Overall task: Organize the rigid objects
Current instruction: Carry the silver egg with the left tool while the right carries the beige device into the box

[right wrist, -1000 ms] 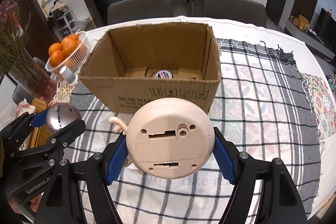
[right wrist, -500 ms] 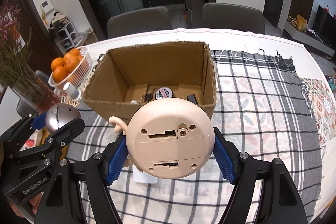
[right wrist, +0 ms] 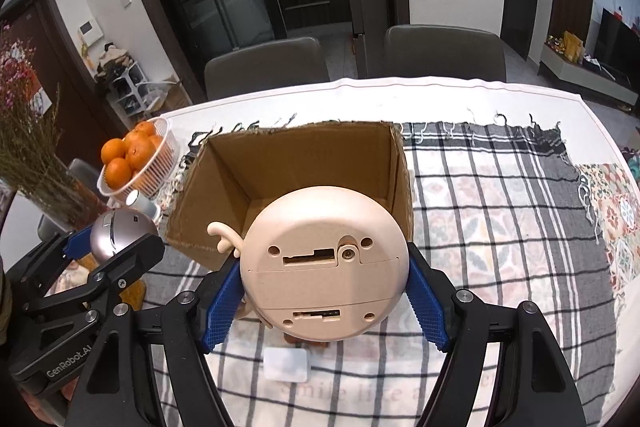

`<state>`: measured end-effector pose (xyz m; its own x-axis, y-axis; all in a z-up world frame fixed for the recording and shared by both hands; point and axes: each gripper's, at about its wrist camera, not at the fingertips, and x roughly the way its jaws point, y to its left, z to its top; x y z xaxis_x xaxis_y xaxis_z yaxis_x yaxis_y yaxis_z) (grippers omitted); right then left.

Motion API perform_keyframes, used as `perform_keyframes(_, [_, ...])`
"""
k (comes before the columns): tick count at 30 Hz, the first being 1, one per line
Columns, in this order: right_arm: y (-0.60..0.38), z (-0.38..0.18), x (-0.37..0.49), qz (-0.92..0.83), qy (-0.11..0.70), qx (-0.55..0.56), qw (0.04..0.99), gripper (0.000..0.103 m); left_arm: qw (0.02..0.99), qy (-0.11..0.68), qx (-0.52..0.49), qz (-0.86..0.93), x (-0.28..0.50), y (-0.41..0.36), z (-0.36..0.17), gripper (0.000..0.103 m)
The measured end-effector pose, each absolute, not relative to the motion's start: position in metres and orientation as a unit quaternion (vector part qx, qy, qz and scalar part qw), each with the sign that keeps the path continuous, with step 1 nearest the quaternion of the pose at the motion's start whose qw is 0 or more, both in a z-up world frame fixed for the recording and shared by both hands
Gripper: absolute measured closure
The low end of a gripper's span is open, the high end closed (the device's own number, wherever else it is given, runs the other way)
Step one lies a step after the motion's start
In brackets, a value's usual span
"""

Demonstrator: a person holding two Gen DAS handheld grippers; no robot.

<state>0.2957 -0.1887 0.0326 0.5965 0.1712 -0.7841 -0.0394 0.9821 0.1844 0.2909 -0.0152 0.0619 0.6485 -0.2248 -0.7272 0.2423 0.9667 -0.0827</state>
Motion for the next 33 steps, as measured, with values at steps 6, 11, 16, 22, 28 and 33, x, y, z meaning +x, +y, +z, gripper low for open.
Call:
perform_keyframes(6, [-0.187,0.035,0.309,0.058,0.445,0.067,0.891,0.028,0.908,0.399,0.02,-0.125,0.303,-0.015,0.061,0.04])
perform_keyframes(11, [-0.186,0.035,0.321,0.058,0.445,0.058,0.892,0.028,0.907,0.401,0.023,-0.123,0.314,-0.014,0.06,0.04])
perform_keyframes(16, [-0.183,0.032,0.334,0.061,0.447,0.049,0.891,0.028,0.903,0.411,0.023,-0.124,0.328,-0.014,0.056,0.04])
perform_keyframes(22, [-0.183,0.023,0.351,0.059,0.46,0.043,0.885,0.028,0.892,0.433,0.026,-0.127,0.347,-0.016,0.044,0.04])
perform_keyframes(28, [-0.181,0.01,0.368,0.06,0.482,0.028,0.874,0.028,0.884,0.45,0.038,-0.125,0.361,-0.017,0.03,0.04])
perform_keyframes(33, [-0.177,-0.001,0.378,0.069,0.501,0.022,0.863,0.028,0.879,0.459,0.039,-0.125,0.37,-0.017,0.022,0.04])
